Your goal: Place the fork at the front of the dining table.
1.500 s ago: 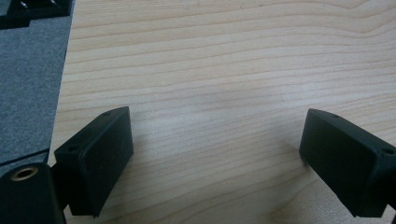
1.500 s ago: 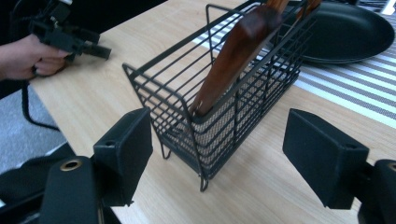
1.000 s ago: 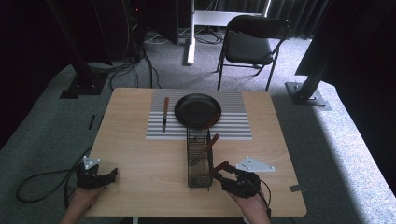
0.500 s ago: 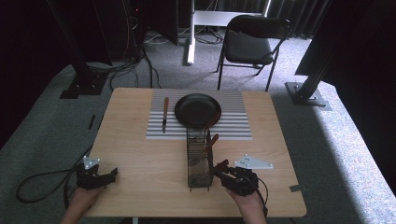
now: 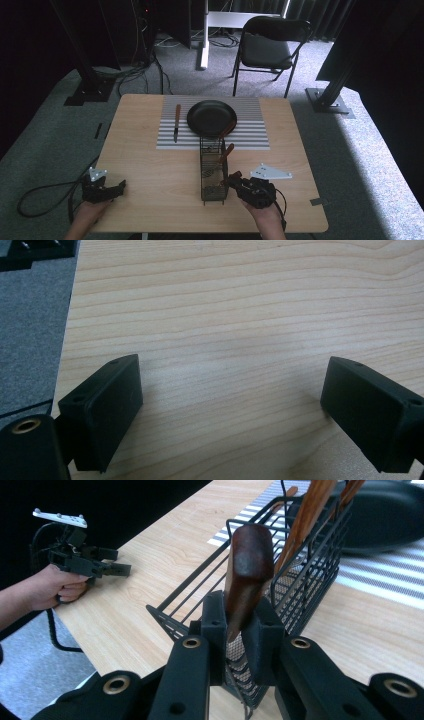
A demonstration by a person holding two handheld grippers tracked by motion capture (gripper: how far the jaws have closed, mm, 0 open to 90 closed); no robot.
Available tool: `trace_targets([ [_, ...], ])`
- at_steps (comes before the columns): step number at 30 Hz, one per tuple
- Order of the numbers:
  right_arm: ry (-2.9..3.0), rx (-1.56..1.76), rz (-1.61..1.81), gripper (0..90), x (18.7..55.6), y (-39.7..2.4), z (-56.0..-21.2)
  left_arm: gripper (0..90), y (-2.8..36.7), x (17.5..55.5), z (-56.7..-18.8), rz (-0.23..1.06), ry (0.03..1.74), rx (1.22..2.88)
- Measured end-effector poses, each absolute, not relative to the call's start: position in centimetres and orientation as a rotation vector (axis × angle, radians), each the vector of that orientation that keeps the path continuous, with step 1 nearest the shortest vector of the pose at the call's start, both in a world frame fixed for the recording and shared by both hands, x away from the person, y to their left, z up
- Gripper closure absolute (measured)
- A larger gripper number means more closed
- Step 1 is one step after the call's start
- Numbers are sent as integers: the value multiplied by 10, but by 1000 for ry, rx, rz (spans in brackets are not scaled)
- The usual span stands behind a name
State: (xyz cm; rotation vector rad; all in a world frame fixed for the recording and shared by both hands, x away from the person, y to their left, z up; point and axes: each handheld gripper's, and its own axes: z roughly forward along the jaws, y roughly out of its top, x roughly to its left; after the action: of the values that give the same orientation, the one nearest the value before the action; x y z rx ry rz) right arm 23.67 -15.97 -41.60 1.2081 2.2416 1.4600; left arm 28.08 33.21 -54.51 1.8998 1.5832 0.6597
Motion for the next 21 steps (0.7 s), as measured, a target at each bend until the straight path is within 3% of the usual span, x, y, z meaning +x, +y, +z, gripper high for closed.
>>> trace_targets([
  [21,2149,1068,1513,809,226,-174,-362,95,332,281,-545,661,1582,1900],
])
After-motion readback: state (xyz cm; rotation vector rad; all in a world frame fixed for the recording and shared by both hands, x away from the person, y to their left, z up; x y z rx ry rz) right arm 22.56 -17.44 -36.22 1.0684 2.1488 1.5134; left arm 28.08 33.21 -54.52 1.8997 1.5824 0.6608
